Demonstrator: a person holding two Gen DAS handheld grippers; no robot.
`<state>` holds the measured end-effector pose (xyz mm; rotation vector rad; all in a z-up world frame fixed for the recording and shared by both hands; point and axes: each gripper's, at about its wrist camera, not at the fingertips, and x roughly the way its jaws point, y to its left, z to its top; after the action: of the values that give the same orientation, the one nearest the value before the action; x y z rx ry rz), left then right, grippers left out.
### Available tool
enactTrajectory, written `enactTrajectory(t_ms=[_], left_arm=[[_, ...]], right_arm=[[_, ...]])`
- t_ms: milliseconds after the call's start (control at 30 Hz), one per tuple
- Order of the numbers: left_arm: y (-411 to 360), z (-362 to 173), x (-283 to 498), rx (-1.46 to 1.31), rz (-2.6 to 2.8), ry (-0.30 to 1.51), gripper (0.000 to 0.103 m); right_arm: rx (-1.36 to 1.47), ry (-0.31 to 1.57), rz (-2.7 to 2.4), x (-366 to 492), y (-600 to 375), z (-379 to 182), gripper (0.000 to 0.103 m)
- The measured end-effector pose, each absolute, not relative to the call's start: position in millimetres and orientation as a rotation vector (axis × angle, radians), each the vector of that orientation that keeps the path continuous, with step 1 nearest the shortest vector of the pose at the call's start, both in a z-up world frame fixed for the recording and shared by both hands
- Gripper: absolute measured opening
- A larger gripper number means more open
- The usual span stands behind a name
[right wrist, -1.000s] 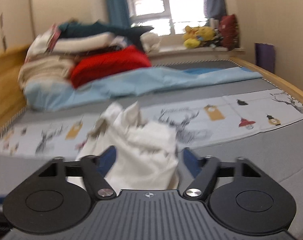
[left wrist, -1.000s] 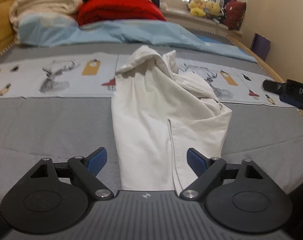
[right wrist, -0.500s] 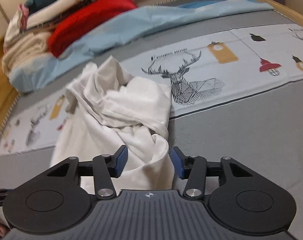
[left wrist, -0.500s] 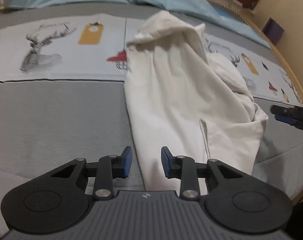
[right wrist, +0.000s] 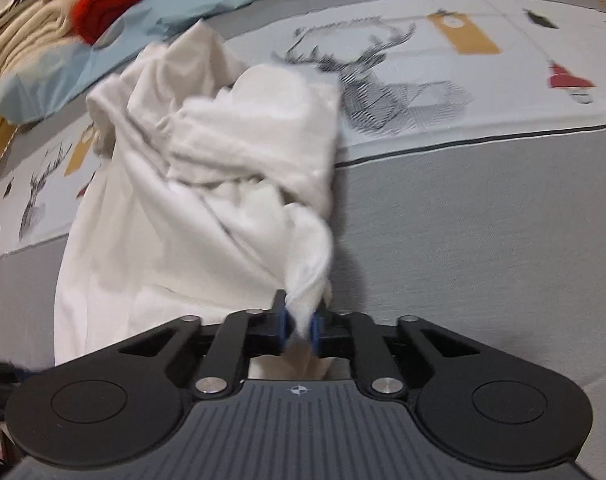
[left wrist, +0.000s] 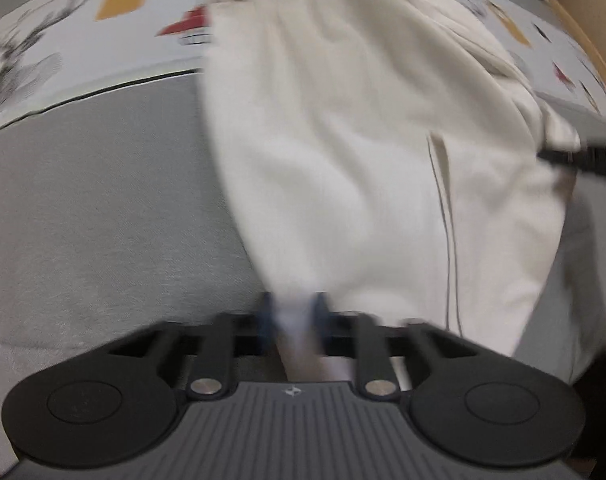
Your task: Fold small clothes
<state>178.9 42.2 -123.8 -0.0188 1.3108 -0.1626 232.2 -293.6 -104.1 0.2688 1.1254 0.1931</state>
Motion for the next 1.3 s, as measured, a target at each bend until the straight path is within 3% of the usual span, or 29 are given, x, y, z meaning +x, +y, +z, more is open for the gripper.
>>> enactTrajectory(t_ms=[33, 233, 533, 667, 833, 1100, 1200, 1300], left_arm=[[37, -121, 176, 0.002, -0.183, 1.293, 0.001], [5, -104, 152, 0.037, -0.404, 1.248, 0.001], [-29, -95, 121, 0.205, -0.499, 1.252, 0.002], [-11, -98, 135, 0.252, -0.271, 1.252, 0.001], [16, -76, 153, 0.115, -0.196, 1.191, 0.002], [7, -47, 157, 0.021, -0.186, 1.113, 0.003], [3, -45, 160, 0.004, -0.2, 1.091, 0.003], [2, -43, 167, -0.022, -0.208, 1.071, 0.003]], right_arm=[[0.278, 1.107, 0.174, 232, -302, -99, 0.008], [0.207, 1.048, 0.082, 206, -351, -66, 0.006], [0.132, 1.282, 0.003, 167, -402, -83, 0.009], [0.133, 1.132, -0.016, 161, -402, -60, 0.018], [0.188, 0.91, 0.035, 168, -396, -36, 0.02], [-0.005, 0.818, 0.215, 205, -326, -53, 0.021], [-0.071, 0.801, 0.263, 222, -295, -66, 0.036], [-0.157, 0.813, 0.308, 240, -264, -81, 0.04]])
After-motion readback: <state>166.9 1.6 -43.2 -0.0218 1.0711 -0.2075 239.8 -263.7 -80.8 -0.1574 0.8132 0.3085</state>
